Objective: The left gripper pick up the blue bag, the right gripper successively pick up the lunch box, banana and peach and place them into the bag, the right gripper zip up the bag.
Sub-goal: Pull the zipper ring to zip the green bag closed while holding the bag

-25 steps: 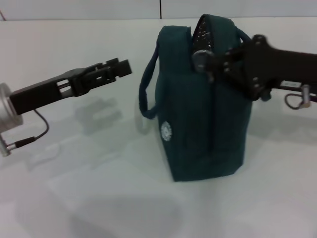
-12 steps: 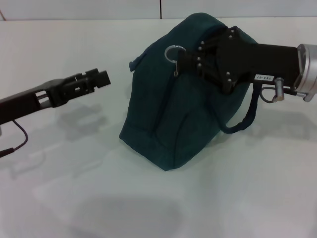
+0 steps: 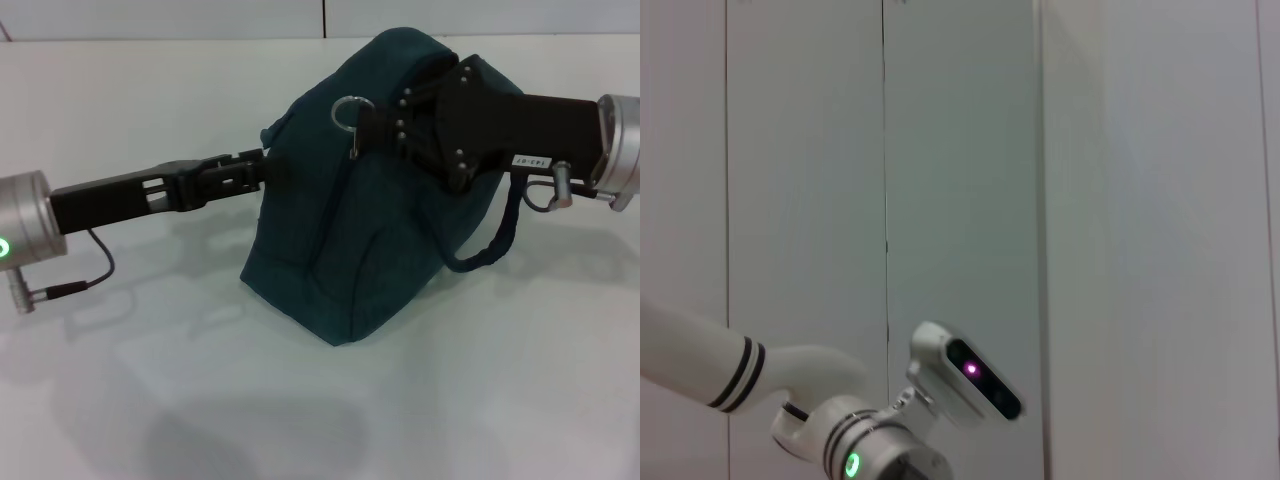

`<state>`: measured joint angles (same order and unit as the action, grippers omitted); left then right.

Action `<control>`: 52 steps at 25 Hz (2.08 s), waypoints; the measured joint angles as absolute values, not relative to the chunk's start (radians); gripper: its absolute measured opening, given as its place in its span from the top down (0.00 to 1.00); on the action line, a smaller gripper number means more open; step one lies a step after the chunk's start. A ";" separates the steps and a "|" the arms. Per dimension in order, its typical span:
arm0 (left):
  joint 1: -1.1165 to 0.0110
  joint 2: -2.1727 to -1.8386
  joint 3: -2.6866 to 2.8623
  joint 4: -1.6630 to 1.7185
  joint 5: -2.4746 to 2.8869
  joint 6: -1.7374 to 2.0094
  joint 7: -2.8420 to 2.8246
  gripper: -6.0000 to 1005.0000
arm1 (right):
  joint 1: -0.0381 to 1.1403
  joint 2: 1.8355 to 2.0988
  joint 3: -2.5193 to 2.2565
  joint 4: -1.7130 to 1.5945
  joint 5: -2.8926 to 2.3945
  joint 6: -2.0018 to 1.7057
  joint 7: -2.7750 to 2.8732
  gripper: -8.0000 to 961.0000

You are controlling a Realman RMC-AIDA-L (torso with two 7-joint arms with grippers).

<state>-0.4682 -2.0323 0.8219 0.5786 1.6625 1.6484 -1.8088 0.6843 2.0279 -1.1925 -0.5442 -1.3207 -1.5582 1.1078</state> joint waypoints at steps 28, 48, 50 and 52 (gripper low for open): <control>-0.495 -2.077 0.826 0.577 1.685 1.627 -1.818 0.81 | 0.664 2.028 -1.198 -0.444 -1.196 -1.566 1.113 0.98; -0.505 -2.082 0.854 0.572 1.685 1.629 -1.815 0.94 | 0.649 2.025 -1.195 -0.340 -1.076 -1.558 1.338 0.98; -0.508 -2.082 0.853 0.564 1.681 1.629 -1.815 0.94 | 0.649 2.025 -1.196 -0.329 -1.065 -1.539 1.387 0.98; -0.509 -2.082 0.853 0.563 1.681 1.629 -1.815 0.94 | 0.645 2.026 -1.200 -0.322 -1.058 -1.507 1.454 0.98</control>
